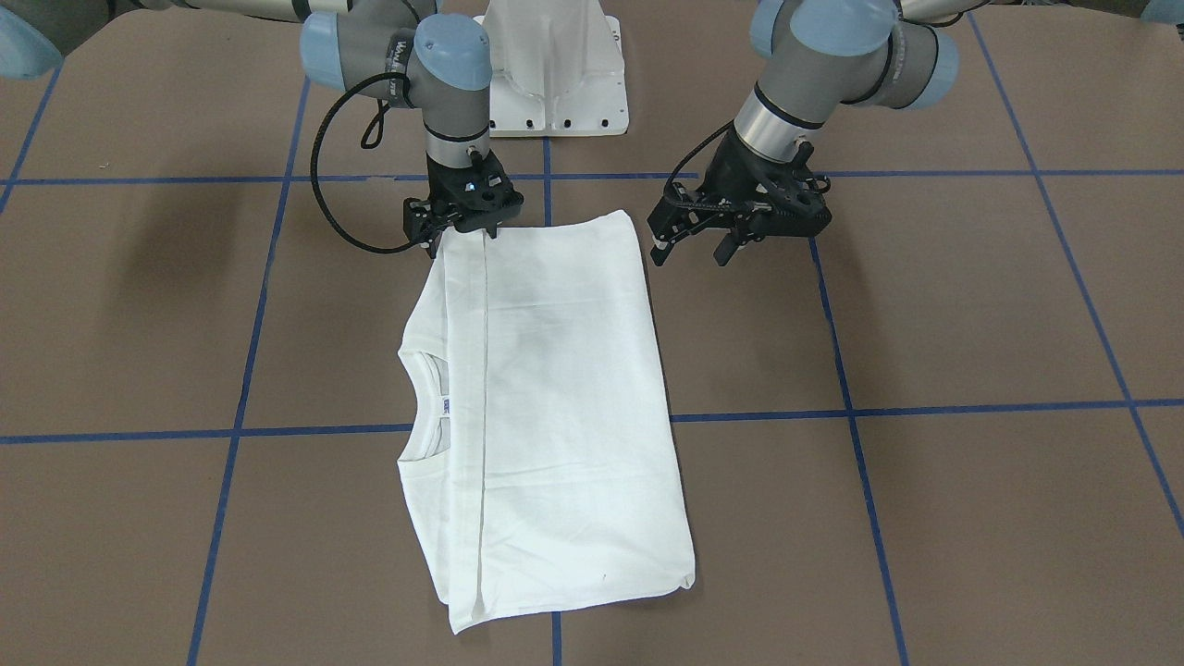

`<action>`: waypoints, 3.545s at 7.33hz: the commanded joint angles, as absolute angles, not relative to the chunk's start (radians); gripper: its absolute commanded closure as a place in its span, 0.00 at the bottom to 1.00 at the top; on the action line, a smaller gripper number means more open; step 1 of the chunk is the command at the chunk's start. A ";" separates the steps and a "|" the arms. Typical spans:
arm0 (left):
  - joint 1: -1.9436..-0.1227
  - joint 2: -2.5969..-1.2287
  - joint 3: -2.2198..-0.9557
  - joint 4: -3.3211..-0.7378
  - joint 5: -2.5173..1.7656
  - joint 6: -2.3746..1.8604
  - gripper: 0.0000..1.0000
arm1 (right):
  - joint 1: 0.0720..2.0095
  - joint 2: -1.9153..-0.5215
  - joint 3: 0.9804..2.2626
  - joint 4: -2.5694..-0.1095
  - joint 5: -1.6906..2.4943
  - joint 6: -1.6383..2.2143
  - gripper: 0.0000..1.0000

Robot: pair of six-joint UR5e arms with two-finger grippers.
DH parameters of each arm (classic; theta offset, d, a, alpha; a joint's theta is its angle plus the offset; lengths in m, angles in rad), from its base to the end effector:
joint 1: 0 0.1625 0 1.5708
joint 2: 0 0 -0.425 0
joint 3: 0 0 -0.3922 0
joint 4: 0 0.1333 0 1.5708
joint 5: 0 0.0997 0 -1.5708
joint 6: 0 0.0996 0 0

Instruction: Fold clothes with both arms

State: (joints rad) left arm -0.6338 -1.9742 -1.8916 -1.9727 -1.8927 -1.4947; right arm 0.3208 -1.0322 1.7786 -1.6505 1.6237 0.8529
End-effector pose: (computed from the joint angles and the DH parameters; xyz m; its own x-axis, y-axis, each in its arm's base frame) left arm 0.4142 -0.4307 0.2442 0.3708 -0.1830 -0.9105 0.3043 0.9502 -0.0671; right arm -0.5725 -0.3251 0.2775 0.7484 -0.4435 0.4931 0.2768 0.8845 0.3755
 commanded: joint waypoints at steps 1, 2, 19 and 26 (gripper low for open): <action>-0.634 -1.979 -1.891 -1.973 -1.893 -1.494 0.00 | 0.322 -1.042 1.776 -1.651 1.624 0.853 0.00; -0.634 -1.979 -1.890 -1.973 -1.893 -1.496 0.00 | 0.325 -1.063 1.784 -1.651 1.626 0.851 0.00; -0.611 -2.014 -1.893 -1.970 -1.894 -1.503 0.00 | 0.531 -0.905 1.525 -1.462 1.752 0.770 0.00; -0.607 -2.025 -1.890 -1.970 -1.893 -1.506 0.00 | 0.566 -0.983 1.548 -1.491 1.766 0.769 0.00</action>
